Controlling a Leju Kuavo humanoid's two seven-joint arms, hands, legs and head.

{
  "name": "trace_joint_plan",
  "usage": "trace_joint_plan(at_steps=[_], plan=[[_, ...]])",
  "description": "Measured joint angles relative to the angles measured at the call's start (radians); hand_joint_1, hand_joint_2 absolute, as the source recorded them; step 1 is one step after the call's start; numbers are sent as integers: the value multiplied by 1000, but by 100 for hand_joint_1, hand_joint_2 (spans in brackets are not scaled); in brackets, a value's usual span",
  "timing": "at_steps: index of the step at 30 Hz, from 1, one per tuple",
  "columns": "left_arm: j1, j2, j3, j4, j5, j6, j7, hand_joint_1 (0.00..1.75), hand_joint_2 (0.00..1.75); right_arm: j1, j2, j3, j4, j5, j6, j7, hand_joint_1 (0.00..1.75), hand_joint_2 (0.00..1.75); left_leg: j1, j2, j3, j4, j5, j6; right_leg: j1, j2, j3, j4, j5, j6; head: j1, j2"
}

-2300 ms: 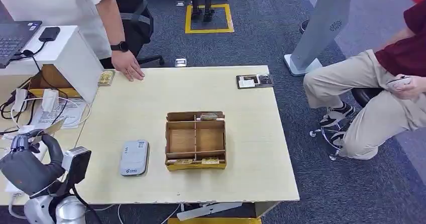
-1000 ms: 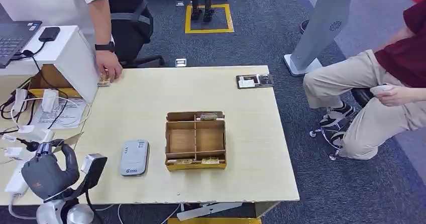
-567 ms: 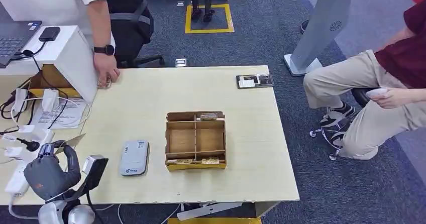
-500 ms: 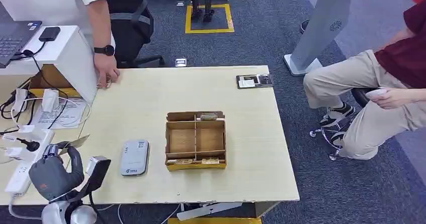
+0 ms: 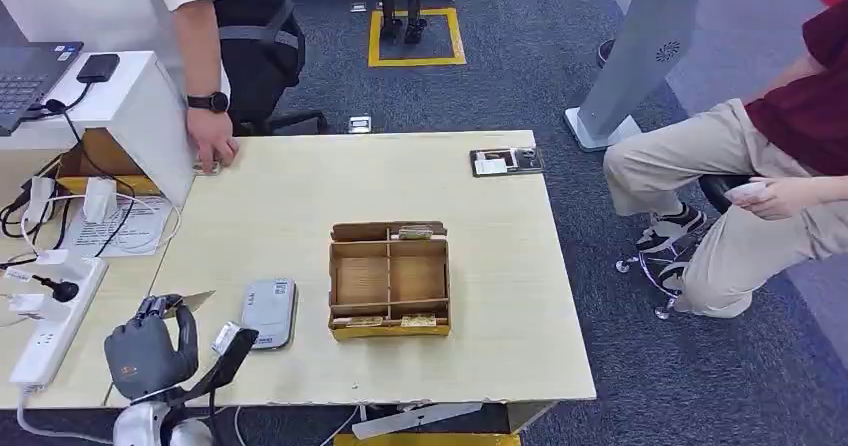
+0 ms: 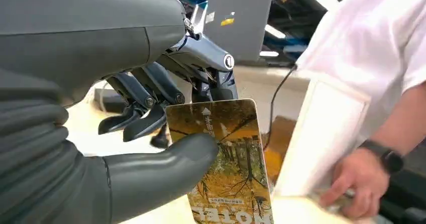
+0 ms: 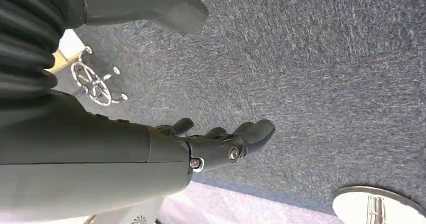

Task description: Pass the card to the sensor for recognition and then transmit it.

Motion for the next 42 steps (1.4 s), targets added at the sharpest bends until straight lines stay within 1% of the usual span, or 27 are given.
trace_joint_plan(at_steps=[4,7,10,14,24,42], plan=[[0,2,-9,52,-51,0,99,175,175,0,0,-3,0,-3,0,0,0,175,0,0,0,0,0,0,0,0,0,0,0,0,0,0],[-1,5,-25,77,-64,0,145,175,175,0,0,-4,0,-6,0,0,0,175,0,0,0,0,0,0,0,0,0,0,0,0,0,0],[0,9,-52,111,-74,0,204,175,175,0,0,-5,0,-8,0,0,0,175,0,0,0,0,0,0,0,0,0,0,0,0,0,0],[0,13,-87,144,-73,0,233,175,175,0,-1,-6,0,-9,0,0,0,175,0,0,0,0,0,0,0,0,0,0,0,0,0,0],[1,26,-152,186,-44,1,243,175,175,0,-6,-6,1,-10,0,-1,0,175,0,0,0,0,0,0,0,0,0,0,0,0,0,0],[1,42,-175,203,-28,3,239,175,175,0,-8,-6,2,-10,0,-2,0,175,0,0,0,0,0,0,0,-1,0,0,0,0,0,0]])
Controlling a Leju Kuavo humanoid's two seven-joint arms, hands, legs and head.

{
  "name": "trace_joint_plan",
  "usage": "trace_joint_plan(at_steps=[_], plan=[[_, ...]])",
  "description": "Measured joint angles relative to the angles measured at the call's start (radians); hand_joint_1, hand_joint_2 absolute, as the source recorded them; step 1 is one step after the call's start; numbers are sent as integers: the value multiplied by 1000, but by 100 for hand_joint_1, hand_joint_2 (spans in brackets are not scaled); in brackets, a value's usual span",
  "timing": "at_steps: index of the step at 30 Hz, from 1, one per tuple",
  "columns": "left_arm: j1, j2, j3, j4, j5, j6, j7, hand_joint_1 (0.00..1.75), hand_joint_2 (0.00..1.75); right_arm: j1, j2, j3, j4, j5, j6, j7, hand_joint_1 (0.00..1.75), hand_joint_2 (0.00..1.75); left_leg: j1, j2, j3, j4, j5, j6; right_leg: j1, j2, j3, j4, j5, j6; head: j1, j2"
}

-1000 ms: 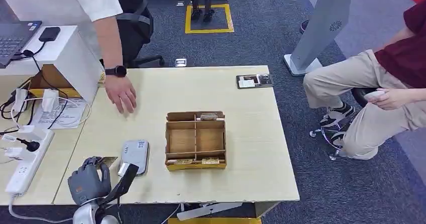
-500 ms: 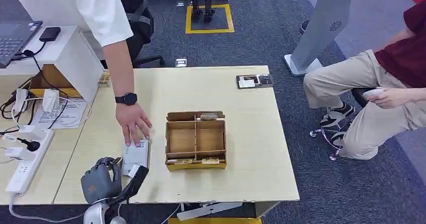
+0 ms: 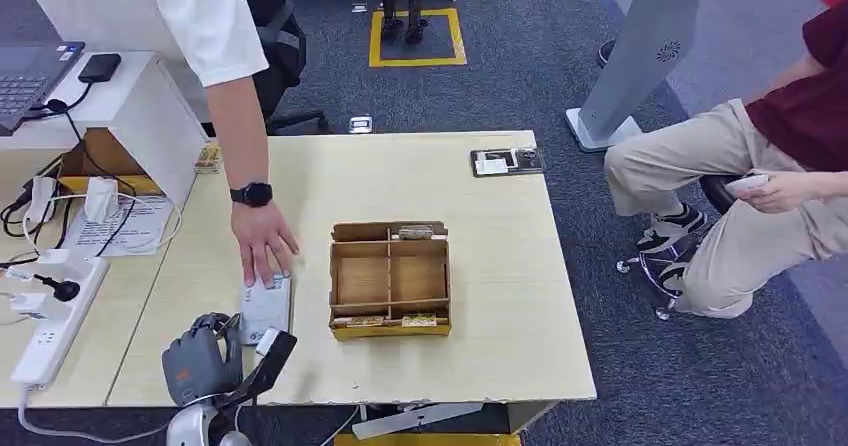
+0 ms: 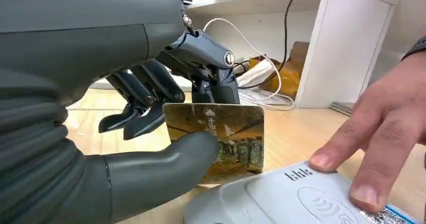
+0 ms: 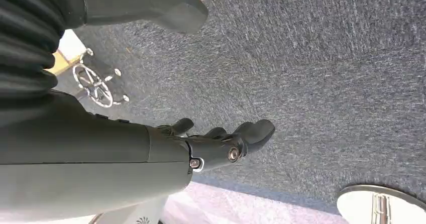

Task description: Pass the card to the sensor for recognition and then transmit it.

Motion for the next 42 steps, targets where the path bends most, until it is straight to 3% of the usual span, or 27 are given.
trace_joint_plan(at_steps=[9,15,19,34,42], plan=[[1,0,-11,-2,14,0,-12,175,175,0,0,0,0,2,0,2,0,175,0,-1,0,0,0,0,0,-1,0,0,0,0,0,0],[9,-34,41,-75,75,1,-143,175,175,0,0,0,0,7,0,13,0,175,0,-1,0,0,0,0,0,-1,0,0,0,0,0,0],[15,-35,75,-127,155,1,-180,175,175,2,0,0,0,13,0,16,0,175,0,-1,0,0,0,0,0,-1,0,0,0,0,0,0],[20,-38,101,-194,208,0,-216,175,175,2,0,0,0,21,0,21,0,175,0,-1,0,0,0,0,0,0,0,0,0,0,0,0],[20,-38,98,-199,183,0,-197,175,175,1,0,0,0,19,0,15,0,175,0,-1,0,0,0,0,0,0,0,0,0,0,0,0]])
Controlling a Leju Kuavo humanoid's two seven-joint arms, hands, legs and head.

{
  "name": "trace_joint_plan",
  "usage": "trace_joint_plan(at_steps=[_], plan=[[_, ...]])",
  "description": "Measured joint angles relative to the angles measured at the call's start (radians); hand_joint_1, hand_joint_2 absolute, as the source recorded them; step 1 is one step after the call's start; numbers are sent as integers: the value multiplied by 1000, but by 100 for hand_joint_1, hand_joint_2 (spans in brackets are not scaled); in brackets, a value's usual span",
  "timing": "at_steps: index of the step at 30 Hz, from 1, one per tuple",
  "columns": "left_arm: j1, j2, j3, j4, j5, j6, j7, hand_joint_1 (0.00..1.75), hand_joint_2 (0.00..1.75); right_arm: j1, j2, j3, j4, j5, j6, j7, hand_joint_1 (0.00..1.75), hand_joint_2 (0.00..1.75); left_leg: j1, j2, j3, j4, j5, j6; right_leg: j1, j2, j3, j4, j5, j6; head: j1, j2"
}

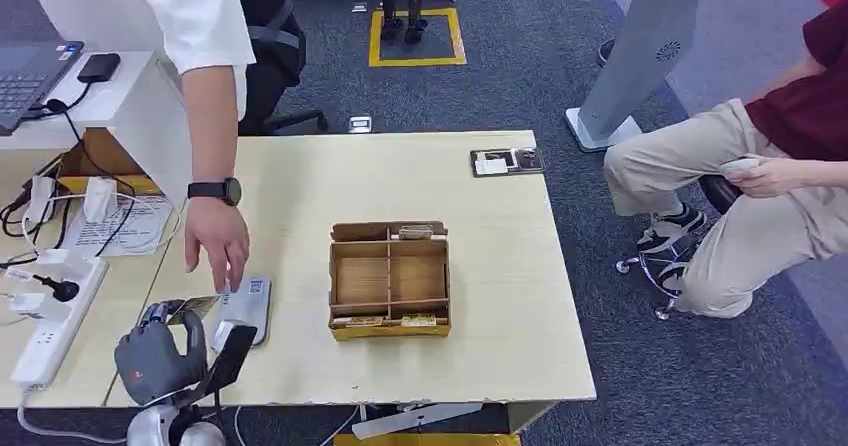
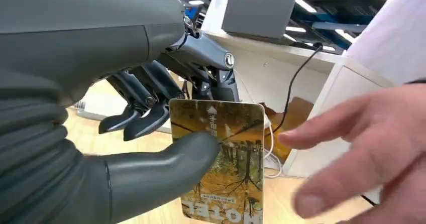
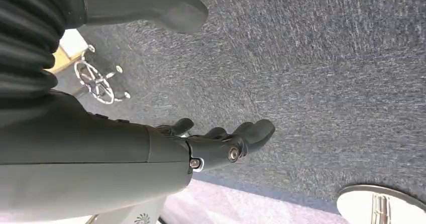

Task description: Pass the card to the sensor for recognition and then transmit it.

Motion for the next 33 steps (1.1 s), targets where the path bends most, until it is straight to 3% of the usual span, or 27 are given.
trace_joint_plan(at_steps=[12,18,25,33], plan=[[-2,0,-8,19,-86,-1,17,175,175,-1,0,0,0,-6,0,-2,0,175,0,0,0,0,0,0,0,0,0,0,0,0,0,0],[-9,0,-28,70,-151,-2,67,175,175,-1,0,0,1,-7,0,-2,0,175,0,0,0,0,0,0,0,0,0,0,0,0,0,0],[-28,11,-107,151,-164,-1,206,175,175,-1,0,0,3,-10,0,-2,0,175,0,0,0,0,0,0,0,0,0,0,0,0,0,0],[-48,25,-185,237,-150,0,246,175,175,-1,0,0,6,-14,0,-2,0,175,0,0,0,0,0,0,0,0,1,0,0,0,0,0]])
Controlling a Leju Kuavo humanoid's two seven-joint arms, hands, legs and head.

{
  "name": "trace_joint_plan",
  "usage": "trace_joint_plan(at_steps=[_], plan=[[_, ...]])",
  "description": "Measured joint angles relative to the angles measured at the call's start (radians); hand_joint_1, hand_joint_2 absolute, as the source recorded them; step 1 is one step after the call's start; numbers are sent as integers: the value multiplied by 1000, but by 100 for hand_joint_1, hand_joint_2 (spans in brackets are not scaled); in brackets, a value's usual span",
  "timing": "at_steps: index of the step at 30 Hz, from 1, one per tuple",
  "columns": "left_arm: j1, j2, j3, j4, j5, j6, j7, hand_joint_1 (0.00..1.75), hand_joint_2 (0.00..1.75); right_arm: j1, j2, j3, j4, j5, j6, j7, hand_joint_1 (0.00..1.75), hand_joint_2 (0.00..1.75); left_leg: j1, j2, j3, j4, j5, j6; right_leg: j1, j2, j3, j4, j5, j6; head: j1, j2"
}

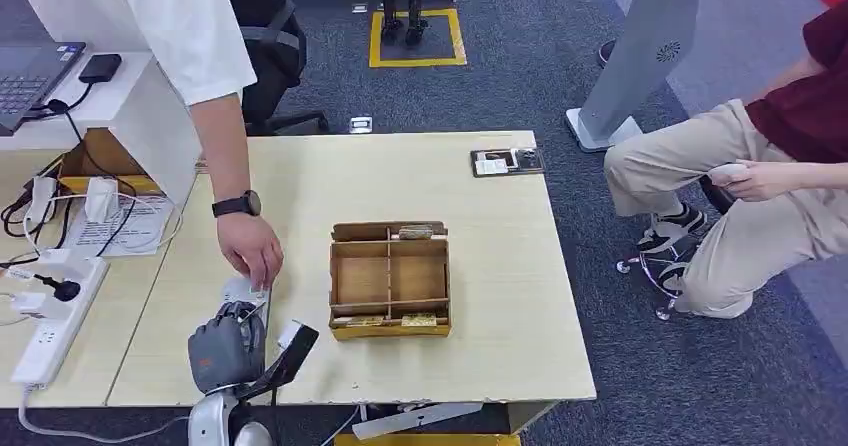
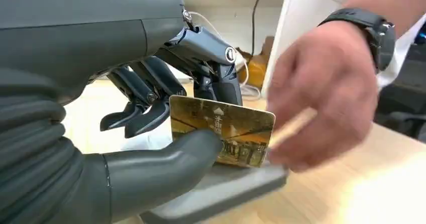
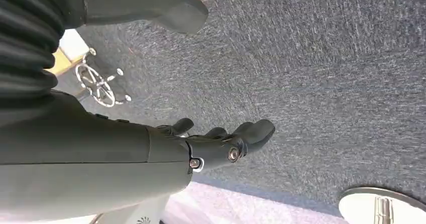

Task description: Pass the card to the sensor for recognition and then transmit it.

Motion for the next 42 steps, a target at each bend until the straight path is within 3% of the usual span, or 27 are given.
trace_joint_plan(at_steps=[11,26,29,34,36,42], plan=[[-34,27,-72,88,3,0,26,175,175,0,0,2,0,-3,0,-2,0,175,0,0,1,0,0,0,0,-1,1,0,0,0,0,0],[-39,48,-114,99,37,0,47,175,175,0,0,4,0,-3,0,-1,0,175,0,0,3,0,0,0,0,-1,4,0,0,0,0,0],[-21,37,-104,55,65,2,-16,175,175,1,0,5,0,-2,0,1,0,175,0,0,3,0,0,0,0,-1,4,0,0,0,0,0],[-3,-15,8,-62,201,2,-234,175,175,2,0,7,0,9,0,9,0,175,0,2,3,0,0,0,0,2,2,0,1,-1,0,0],[-2,-18,38,-115,282,2,-265,175,175,6,0,9,0,15,0,13,0,175,0,1,2,0,0,0,0,2,1,0,1,-1,-1,0],[-7,-20,80,-199,326,1,-296,175,175,5,0,13,0,25,0,13,0,175,0,1,1,0,0,0,0,2,0,0,0,-1,-1,0]])
